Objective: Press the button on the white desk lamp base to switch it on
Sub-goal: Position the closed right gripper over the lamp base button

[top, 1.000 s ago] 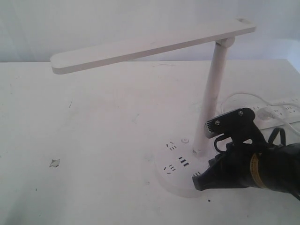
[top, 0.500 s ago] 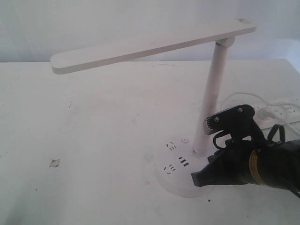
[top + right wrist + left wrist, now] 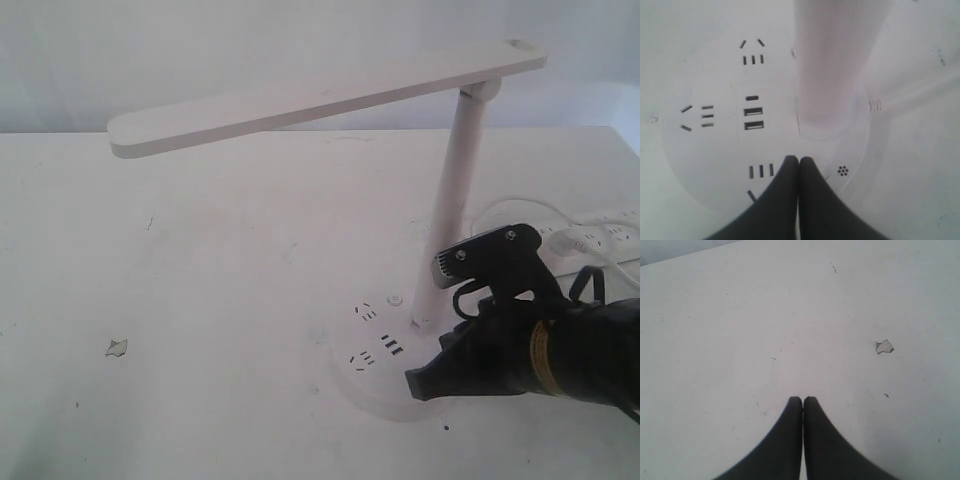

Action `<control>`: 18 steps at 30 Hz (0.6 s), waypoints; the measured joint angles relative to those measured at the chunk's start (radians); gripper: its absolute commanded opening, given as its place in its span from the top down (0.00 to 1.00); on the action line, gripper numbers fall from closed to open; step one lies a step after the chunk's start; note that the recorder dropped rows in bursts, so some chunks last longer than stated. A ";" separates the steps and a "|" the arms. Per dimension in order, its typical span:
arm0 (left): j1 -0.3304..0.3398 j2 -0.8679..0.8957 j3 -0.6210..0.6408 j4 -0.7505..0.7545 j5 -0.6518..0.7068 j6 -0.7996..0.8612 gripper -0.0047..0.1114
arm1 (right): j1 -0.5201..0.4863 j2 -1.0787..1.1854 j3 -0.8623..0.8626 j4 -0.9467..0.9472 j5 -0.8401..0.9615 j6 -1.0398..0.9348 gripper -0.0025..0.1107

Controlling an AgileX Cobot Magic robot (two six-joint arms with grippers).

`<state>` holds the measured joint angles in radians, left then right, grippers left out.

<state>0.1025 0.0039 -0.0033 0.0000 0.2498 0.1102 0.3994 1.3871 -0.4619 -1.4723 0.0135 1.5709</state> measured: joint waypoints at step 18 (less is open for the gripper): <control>0.000 0.000 0.000 0.000 0.000 0.000 0.96 | 0.000 0.084 0.000 -0.002 0.003 -0.002 0.98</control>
<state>0.1025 0.0039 -0.0033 0.0000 0.2498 0.1102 0.3994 1.4712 -0.4619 -1.4745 0.0170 1.5691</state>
